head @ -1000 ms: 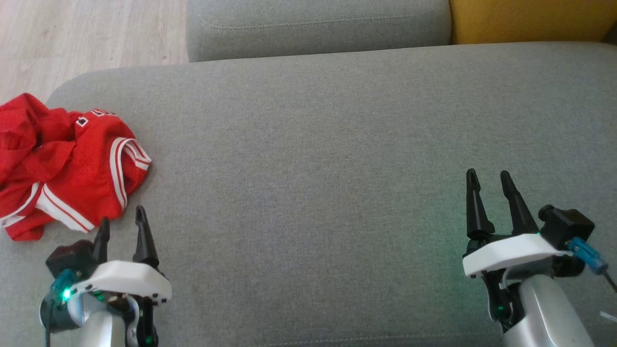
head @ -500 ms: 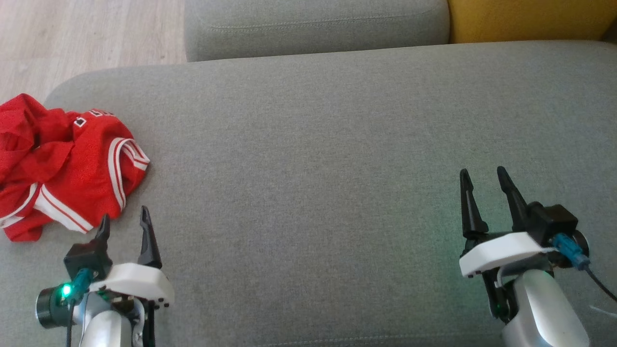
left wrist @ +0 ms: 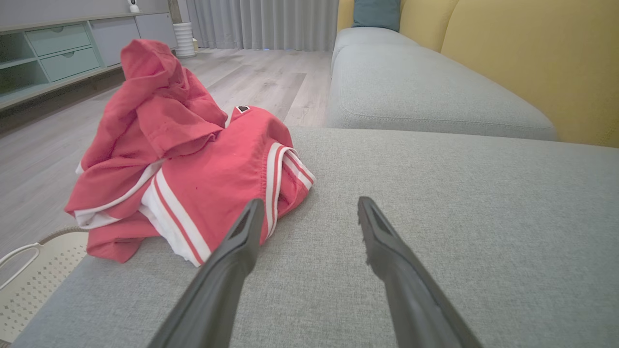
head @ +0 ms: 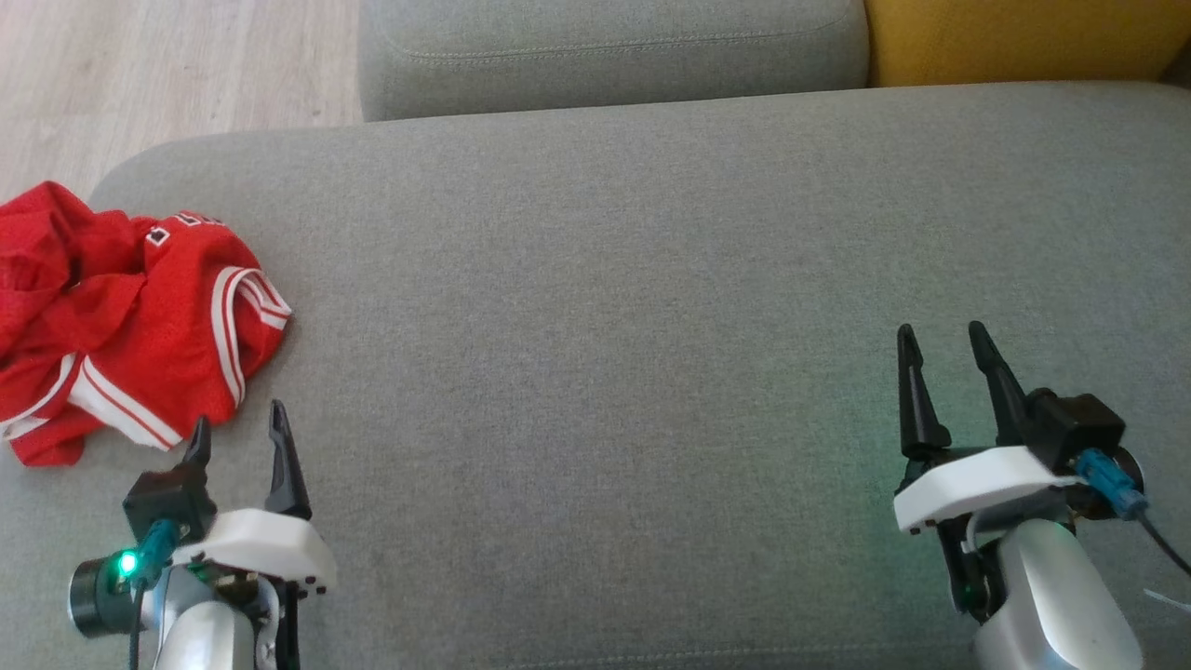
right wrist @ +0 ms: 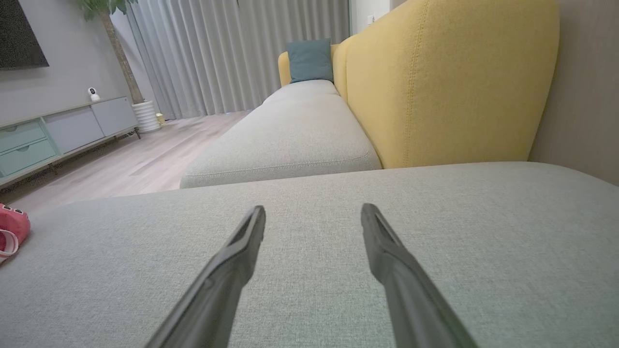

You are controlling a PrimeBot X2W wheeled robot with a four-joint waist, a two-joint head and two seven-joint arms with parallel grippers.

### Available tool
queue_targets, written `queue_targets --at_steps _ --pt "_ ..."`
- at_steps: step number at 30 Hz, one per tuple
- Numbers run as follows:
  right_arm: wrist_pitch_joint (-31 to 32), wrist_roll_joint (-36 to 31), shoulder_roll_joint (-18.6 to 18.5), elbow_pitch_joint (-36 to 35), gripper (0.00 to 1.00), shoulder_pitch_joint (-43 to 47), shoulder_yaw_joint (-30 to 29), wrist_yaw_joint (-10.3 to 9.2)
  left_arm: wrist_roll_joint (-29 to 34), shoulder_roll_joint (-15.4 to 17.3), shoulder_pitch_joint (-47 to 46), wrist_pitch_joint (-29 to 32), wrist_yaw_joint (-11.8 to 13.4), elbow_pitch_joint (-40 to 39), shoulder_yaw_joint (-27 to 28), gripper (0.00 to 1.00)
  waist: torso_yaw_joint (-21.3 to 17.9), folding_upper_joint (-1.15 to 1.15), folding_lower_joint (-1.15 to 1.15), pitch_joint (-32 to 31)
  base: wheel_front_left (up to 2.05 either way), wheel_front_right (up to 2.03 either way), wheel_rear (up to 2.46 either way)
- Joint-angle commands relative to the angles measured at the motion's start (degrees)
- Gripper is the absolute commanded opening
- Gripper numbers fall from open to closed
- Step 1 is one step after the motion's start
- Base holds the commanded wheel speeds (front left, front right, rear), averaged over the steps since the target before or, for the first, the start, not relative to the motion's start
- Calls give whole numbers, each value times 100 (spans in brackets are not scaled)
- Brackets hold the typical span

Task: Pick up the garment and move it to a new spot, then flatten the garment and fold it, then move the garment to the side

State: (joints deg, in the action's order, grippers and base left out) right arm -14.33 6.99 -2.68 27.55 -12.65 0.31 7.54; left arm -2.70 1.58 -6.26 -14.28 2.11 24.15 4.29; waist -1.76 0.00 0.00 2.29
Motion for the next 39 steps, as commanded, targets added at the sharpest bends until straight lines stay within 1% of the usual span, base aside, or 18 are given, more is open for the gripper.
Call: queue_targets --at_steps 1,7,12,16,17,18,32,39 --pt "-67 19 -21 -157 100 -262 109 -5 -45 130 -300 -72 53 -163 152 100 2 0 0 3 0 0 0" --pt "-67 25 -21 -187 100 -247 84 -5 -67 130 -319 -72 54 -172 127 100 89 0 0 23 0 0 0" --pt "-67 14 -21 -248 100 -246 115 -5 -85 130 -380 -72 73 -213 83 100 391 0 0 62 0 0 0" --pt "-67 34 -21 -254 100 -253 167 -5 -73 132 -400 -72 89 -231 95 100 763 0 0 78 0 0 0" --pt "-67 40 -21 -257 100 -247 184 -5 -62 132 -396 -72 91 -239 96 100 875 0 0 80 0 0 0" --pt "-67 41 -21 -256 100 -247 215 -5 -59 134 -388 -72 91 -253 121 100 1091 0 0 91 0 0 0" --pt "-67 10 -20 -189 100 -343 395 -5 -113 137 -293 -72 135 -269 378 100 2563 0 0 219 0 0 0" --pt "-67 13 -20 -168 100 -398 468 -5 -149 136 -217 -72 137 -299 540 100 3033 0 0 265 0 0 0"
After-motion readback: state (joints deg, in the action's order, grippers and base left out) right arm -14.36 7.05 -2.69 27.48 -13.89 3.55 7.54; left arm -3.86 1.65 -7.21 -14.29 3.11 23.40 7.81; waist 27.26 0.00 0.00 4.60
